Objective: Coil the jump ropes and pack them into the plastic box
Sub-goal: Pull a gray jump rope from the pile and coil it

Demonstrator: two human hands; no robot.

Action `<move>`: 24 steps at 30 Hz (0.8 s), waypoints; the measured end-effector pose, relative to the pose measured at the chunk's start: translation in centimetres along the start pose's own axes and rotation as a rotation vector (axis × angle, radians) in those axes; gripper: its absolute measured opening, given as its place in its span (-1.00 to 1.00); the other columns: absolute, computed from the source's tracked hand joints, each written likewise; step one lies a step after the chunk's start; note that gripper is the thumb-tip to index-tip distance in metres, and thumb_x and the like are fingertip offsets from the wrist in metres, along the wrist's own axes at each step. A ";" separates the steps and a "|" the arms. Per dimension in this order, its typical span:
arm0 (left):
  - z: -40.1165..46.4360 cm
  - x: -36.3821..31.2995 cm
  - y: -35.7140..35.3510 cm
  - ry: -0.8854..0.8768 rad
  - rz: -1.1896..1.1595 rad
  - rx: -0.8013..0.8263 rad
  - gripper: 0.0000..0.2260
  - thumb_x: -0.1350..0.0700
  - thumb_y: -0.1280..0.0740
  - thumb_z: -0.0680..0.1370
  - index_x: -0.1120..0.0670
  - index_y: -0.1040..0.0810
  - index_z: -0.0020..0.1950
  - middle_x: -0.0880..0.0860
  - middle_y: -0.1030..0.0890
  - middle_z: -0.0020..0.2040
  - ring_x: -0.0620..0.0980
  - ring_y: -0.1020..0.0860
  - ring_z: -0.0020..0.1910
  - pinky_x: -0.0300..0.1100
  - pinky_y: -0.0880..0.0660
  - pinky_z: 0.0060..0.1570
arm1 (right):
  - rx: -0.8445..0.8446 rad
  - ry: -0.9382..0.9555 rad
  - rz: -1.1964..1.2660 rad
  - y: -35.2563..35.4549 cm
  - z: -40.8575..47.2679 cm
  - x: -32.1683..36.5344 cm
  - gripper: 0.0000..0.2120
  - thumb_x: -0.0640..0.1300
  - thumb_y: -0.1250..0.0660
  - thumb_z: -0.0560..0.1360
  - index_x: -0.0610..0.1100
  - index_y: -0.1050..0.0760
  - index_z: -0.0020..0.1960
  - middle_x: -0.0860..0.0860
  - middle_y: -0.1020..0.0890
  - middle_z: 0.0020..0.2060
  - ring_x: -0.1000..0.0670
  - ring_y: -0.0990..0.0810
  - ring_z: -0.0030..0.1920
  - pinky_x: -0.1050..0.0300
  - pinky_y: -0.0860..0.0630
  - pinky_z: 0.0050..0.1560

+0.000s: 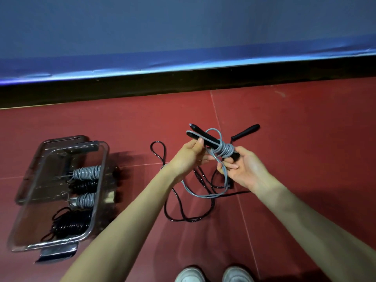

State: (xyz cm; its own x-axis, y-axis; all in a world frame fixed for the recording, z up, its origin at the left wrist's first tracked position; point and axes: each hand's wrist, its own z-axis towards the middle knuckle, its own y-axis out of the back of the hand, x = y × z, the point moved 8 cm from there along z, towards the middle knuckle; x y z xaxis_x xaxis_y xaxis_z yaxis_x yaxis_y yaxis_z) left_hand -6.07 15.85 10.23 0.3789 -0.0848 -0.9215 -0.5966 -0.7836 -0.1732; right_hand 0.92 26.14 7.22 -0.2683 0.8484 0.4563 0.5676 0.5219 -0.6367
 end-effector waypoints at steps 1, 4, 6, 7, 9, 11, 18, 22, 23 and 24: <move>0.1 0.0 0.3 -0.021 0.010 -0.028 -0.70 0.03 -0.04 0.69 0.09 -0.52 -0.02 0.00 -0.66 -0.19 -0.09 -0.61 -0.22 -0.22 -0.53 -0.03 | 0.009 0.000 -0.059 -0.1 -0.2 0.0 -0.80 -0.17 -0.12 0.59 -0.18 -0.45 -0.15 -0.01 -0.30 -0.50 0.09 -0.17 -0.58 0.01 -0.52 -0.05; 0.1 -0.1 0.8 -0.051 0.052 -0.064 -0.70 0.09 -0.07 0.69 0.12 -0.55 -0.07 -0.05 -0.65 -0.29 -0.11 -0.58 -0.28 -0.26 -0.51 -0.09 | 0.010 0.054 -0.215 -0.4 -0.5 0.5 -0.78 -0.13 -0.14 0.60 -0.12 -0.47 -0.16 0.02 -0.34 -0.49 0.11 -0.21 -0.56 0.11 -0.40 -0.11; 0.0 -0.4 0.9 -0.064 0.075 -0.071 -0.71 0.15 -0.10 0.68 0.15 -0.51 -0.16 -0.06 -0.63 -0.36 -0.07 -0.58 -0.26 -0.21 -0.49 -0.09 | 0.007 0.109 -0.238 -0.4 -0.6 1.1 -0.80 -0.13 -0.14 0.60 -0.11 -0.46 -0.15 0.02 -0.36 -0.50 0.10 -0.20 -0.55 0.17 -0.26 -0.28; 0.0 -0.5 1.0 -0.062 0.068 -0.079 -0.72 0.18 -0.11 0.67 0.17 -0.47 -0.19 -0.05 -0.60 -0.39 -0.08 -0.59 -0.29 -0.21 -0.51 -0.10 | 0.008 0.128 -0.239 -0.4 -0.6 1.3 -0.80 -0.14 -0.13 0.61 -0.12 -0.46 -0.14 0.01 -0.36 -0.50 0.10 -0.20 -0.55 0.19 -0.22 -0.33; -0.3 -0.9 0.7 -0.038 0.012 -0.079 -0.74 0.23 -0.11 0.67 0.19 -0.42 -0.20 0.02 -0.50 -0.39 -0.15 -0.56 -0.42 -0.26 -0.58 -0.24 | 0.022 0.150 -0.221 -0.3 -0.8 1.5 -0.81 -0.17 -0.12 0.62 -0.15 -0.45 -0.11 -0.02 -0.37 -0.50 0.09 -0.20 -0.54 0.23 -0.18 -0.46; -0.5 -1.1 0.5 -0.034 0.040 -0.058 -0.72 0.22 -0.10 0.68 0.18 -0.38 -0.23 0.04 -0.37 -0.39 -0.15 -0.40 -0.53 -0.32 -0.46 -0.46 | 0.044 0.169 -0.197 -0.4 -1.1 1.7 -0.82 -0.19 -0.11 0.62 -0.18 -0.43 -0.10 -0.04 -0.37 -0.49 0.10 -0.20 -0.56 0.27 -0.07 -0.54; -0.9 -1.1 0.5 -0.048 0.213 0.036 -0.73 0.10 -0.18 0.66 0.15 -0.60 -0.11 0.00 -0.37 -0.41 -0.13 -0.26 -0.53 -0.34 -0.22 -0.52 | 0.054 0.128 -0.044 -0.5 -2.1 1.5 -0.79 -0.20 -0.12 0.59 -0.20 -0.40 -0.19 -0.02 -0.32 -0.49 0.14 -0.18 -0.60 0.31 -0.05 -0.60; -1.2 0.6 0.0 0.043 0.023 0.055 -0.68 0.09 -0.14 0.66 0.23 -0.57 -0.12 -0.04 -0.34 -0.47 -0.14 -0.27 -0.57 -0.31 -0.22 -0.51 | 0.043 0.123 0.058 -0.9 -2.1 2.2 -0.79 -0.18 -0.13 0.57 -0.19 -0.37 -0.22 -0.01 -0.30 -0.51 0.15 -0.17 -0.61 0.32 -0.04 -0.61; -1.4 0.9 -0.2 0.047 0.020 0.062 -0.67 0.08 -0.13 0.66 0.22 -0.55 -0.15 -0.05 -0.32 -0.48 -0.14 -0.26 -0.57 -0.28 -0.21 -0.49 | 0.039 0.127 0.061 -0.9 -2.1 2.3 -0.80 -0.18 -0.13 0.57 -0.19 -0.37 -0.21 -0.01 -0.30 -0.51 0.15 -0.16 -0.61 0.32 -0.05 -0.61; -1.5 1.0 -0.2 0.047 0.026 0.070 -0.66 0.07 -0.12 0.67 0.21 -0.53 -0.19 -0.05 -0.31 -0.48 -0.13 -0.26 -0.57 -0.25 -0.20 -0.47 | 0.035 0.129 0.067 -0.9 -2.1 2.3 -0.80 -0.18 -0.13 0.57 -0.19 -0.37 -0.21 -0.01 -0.30 -0.51 0.15 -0.16 -0.61 0.33 -0.05 -0.61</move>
State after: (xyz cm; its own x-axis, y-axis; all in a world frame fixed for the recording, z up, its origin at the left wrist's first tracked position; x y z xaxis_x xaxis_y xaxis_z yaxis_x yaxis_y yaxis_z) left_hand -4.50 15.05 9.82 0.3946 -0.1344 -0.9090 -0.6541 -0.7359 -0.1751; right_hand 1.42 27.42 10.15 -0.1267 0.8643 0.4867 0.5526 0.4690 -0.6889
